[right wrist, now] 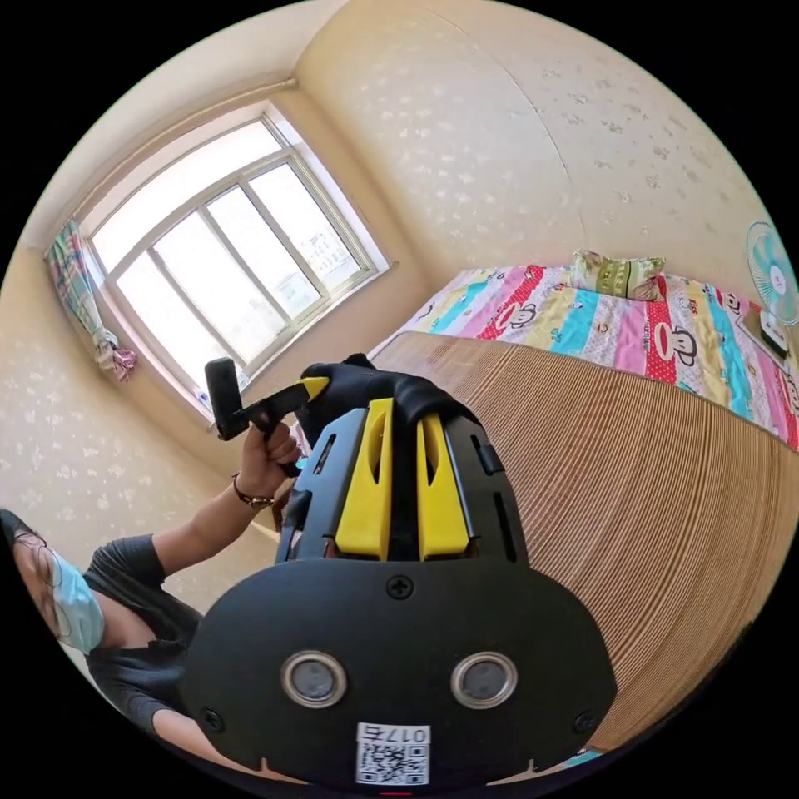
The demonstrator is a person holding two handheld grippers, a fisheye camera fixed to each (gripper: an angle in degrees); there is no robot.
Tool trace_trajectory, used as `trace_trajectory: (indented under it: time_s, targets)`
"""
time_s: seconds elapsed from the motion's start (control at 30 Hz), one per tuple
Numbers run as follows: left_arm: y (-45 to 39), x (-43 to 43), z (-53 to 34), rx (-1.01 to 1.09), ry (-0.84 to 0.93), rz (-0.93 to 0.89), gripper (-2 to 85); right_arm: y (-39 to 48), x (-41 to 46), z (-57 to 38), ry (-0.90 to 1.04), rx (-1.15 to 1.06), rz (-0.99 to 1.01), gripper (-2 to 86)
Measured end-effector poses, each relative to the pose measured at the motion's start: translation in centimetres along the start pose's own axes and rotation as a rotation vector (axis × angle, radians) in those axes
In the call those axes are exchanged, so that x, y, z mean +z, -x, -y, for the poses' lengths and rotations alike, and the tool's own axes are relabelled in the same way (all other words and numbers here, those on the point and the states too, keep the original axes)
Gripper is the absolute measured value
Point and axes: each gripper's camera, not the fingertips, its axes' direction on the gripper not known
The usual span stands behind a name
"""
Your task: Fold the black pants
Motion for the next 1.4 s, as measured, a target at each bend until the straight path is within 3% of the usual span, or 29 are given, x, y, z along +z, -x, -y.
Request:
trace_trajectory:
  time_s: [0.1,0.27,0.43,0.57,0.67,0.73,0.8,0.9,0.97,1.1,1.4]
  targets:
    - [4.5,1.2,-8.6,-0.082,0.062,-0.172,4.8,-2.5,4.0,-6.9,0.058,0.004,0.099,0.2]
    - [6.0,0.0,-23.7,-0.104,0.213,-0.343,5.0,-1.4,7.5,-28.0,0.123,-0.075,0.34,0.9]
    - [7.2,-0.4,-32.9,-0.237,0.426,-0.196,8.7,-2.6,8.7,-42.9,0.103,0.145,0.394,1.6]
    - [9.5,-1.4,-32.2,-0.28,0.373,-0.133,12.4,-7.0,7.0,-48.9,-0.018,0.391,0.353,6.7]
    - [12.7,-1.0,-28.9,-0.331,0.302,-0.05,13.5,-10.3,8.5,-48.1,-0.02,0.519,0.362,20.1]
    - [15.5,0.3,-26.9,-0.391,0.293,-0.02,14.0,-11.7,10.8,-46.1,0.011,0.546,0.433,25.1]
    - [19.5,4.0,-25.3,-0.51,0.405,-0.04,13.3,-12.4,13.4,-43.8,0.053,0.57,0.498,25.9]
    - [23.2,9.6,-26.5,-0.691,0.588,-0.238,12.1,-12.4,16.7,-40.2,0.139,0.596,0.446,24.4]
    - [23.9,9.5,-26.6,-0.705,0.568,-0.247,11.0,-11.9,17.5,-38.0,0.246,0.617,0.277,18.9]
    - [22.6,8.5,-25.2,-0.607,0.565,-0.163,9.6,-10.6,17.3,-35.8,0.359,0.537,0.212,14.6]
    - [18.2,12.3,-20.4,-0.466,0.639,-0.152,8.5,-10.2,5.6,-36.6,0.144,0.572,0.221,12.4]
